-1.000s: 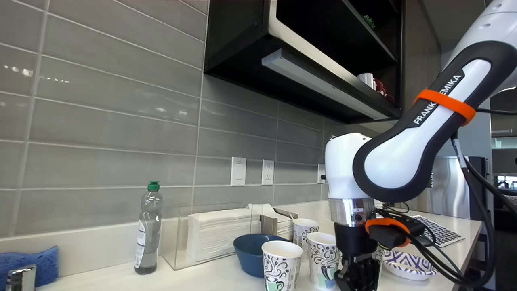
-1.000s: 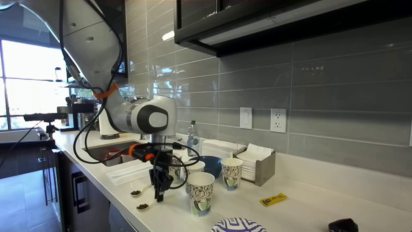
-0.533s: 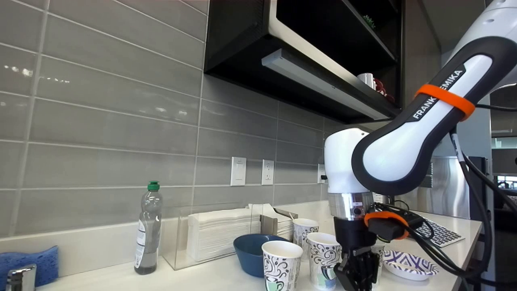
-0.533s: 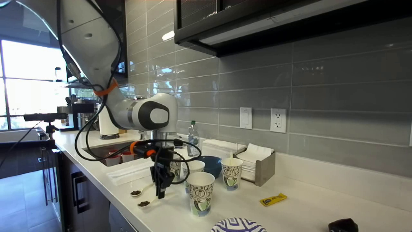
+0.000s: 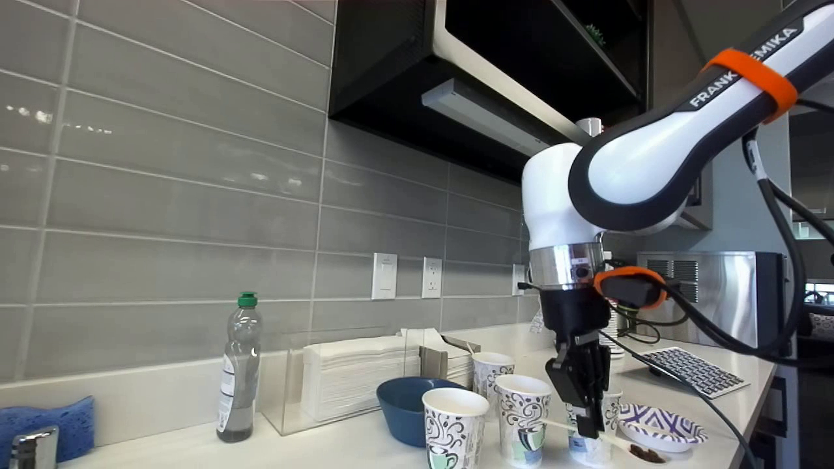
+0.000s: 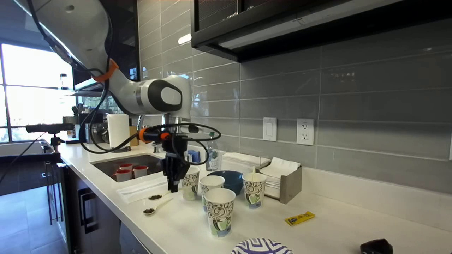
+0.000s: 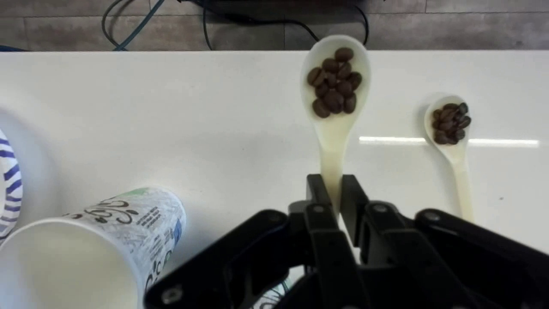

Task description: Pick up the plastic spoon on the right and pour its contents into paper cup in the middle

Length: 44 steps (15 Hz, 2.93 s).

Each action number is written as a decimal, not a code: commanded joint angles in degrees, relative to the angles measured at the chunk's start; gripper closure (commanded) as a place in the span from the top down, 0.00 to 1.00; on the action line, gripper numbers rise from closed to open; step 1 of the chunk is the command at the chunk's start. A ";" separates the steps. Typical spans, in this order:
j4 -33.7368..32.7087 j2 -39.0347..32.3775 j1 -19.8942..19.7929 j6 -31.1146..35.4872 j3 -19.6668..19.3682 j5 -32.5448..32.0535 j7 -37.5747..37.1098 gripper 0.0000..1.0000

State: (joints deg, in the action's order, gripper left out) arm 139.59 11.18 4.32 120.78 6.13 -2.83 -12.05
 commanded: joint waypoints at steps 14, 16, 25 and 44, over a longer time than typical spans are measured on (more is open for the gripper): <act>-8.47 3.05 -0.68 -6.43 0.20 -4.56 2.97 0.03; -10.86 1.89 -0.92 -5.20 -0.37 -4.74 4.23 0.03; -15.13 -3.21 -1.03 4.53 -3.05 -3.00 11.97 0.03; -7.68 -4.75 -1.43 28.35 -4.53 -1.23 15.89 0.03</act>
State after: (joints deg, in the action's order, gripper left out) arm 129.15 4.99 3.17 145.89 1.68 -5.86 2.34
